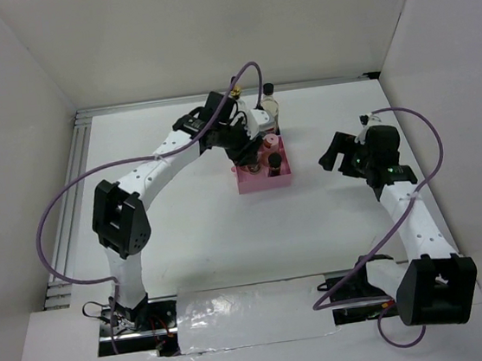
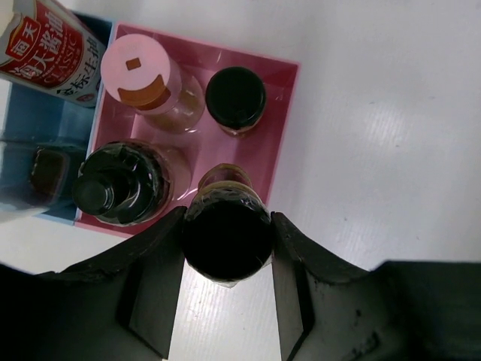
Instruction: Organize the condiment bottles
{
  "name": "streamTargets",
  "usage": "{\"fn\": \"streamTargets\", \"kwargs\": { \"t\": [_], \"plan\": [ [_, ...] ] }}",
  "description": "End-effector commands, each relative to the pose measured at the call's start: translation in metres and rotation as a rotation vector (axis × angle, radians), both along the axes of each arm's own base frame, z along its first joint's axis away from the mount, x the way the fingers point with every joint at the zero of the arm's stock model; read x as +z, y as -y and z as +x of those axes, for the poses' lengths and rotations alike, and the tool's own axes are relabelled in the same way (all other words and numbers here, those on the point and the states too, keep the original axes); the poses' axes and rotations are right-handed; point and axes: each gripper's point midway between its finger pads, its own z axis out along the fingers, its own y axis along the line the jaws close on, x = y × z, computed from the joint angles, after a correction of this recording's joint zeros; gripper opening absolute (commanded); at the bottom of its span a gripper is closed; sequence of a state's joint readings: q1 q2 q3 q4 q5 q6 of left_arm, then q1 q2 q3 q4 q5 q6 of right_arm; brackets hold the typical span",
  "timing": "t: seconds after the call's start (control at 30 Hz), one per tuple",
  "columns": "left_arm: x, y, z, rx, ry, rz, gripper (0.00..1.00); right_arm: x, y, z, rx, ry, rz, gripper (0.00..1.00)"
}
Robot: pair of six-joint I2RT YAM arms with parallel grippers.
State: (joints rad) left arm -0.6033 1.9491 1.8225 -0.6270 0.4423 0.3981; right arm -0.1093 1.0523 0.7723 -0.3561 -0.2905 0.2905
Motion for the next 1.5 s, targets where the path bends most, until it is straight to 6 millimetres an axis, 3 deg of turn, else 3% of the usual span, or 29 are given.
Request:
{"fn": "streamTargets", "kwargs": {
  "t": [0.0,0.3,0.5,0.67,0.73,0.83,1.0,1.1,1.17,1.23,1.27,1.3,1.33,1.37,1.47],
  "plan": [
    [0.006,0.004,0.017,-0.006,0.099,-0.007,0.0,0.013,0.003,0.0,-0.009,0.036,-0.022,0.92],
    [-0.044,0.0,0.007,-0.017,0.041,0.018,0.0,0.015,0.003,0.006,-0.006,0.041,-0.024,0.92],
    [-0.059,-0.001,0.01,0.007,0.009,0.025,0.1,0.016,0.003,0.006,-0.003,0.041,-0.033,0.93],
    [-0.066,0.0,0.006,0.004,-0.014,0.022,0.42,0.015,0.004,0.005,-0.006,0.04,-0.036,0.94],
    [-0.069,0.0,0.006,0.007,-0.024,0.025,0.49,0.015,0.004,0.005,-0.008,0.039,-0.035,0.95],
    [-0.07,0.0,0.005,0.007,-0.027,0.028,0.73,0.017,0.005,0.005,-0.009,0.042,-0.04,0.98],
    [-0.067,0.001,0.006,0.012,-0.039,0.02,0.86,0.018,0.004,0.007,-0.005,0.044,-0.038,1.0],
    [-0.057,0.002,0.008,0.021,-0.028,0.01,0.99,0.02,0.005,0.009,-0.007,0.05,-0.041,1.0],
    [-0.033,0.005,0.013,0.043,-0.01,-0.015,0.99,0.021,0.005,0.009,-0.007,0.051,-0.041,1.0],
    [0.012,0.011,0.02,0.072,0.026,-0.072,0.99,0.022,0.005,0.011,-0.008,0.05,-0.04,1.0],
    [0.023,0.009,0.017,0.079,0.018,-0.075,0.99,0.022,0.006,0.012,-0.011,0.047,-0.042,1.0],
    [0.057,0.011,0.015,0.084,0.055,-0.123,0.99,0.025,0.006,0.015,-0.017,0.053,-0.037,1.0],
    [0.069,0.008,0.013,0.089,0.068,-0.135,0.99,0.026,0.008,0.018,-0.026,0.058,-0.036,1.0],
    [0.097,0.002,0.004,0.093,0.101,-0.165,0.99,0.027,0.011,0.022,-0.047,0.059,-0.038,1.0],
    [0.135,-0.013,-0.01,0.108,0.138,-0.202,0.99,0.031,0.016,0.035,-0.086,0.058,-0.029,1.0]
  ]
}}
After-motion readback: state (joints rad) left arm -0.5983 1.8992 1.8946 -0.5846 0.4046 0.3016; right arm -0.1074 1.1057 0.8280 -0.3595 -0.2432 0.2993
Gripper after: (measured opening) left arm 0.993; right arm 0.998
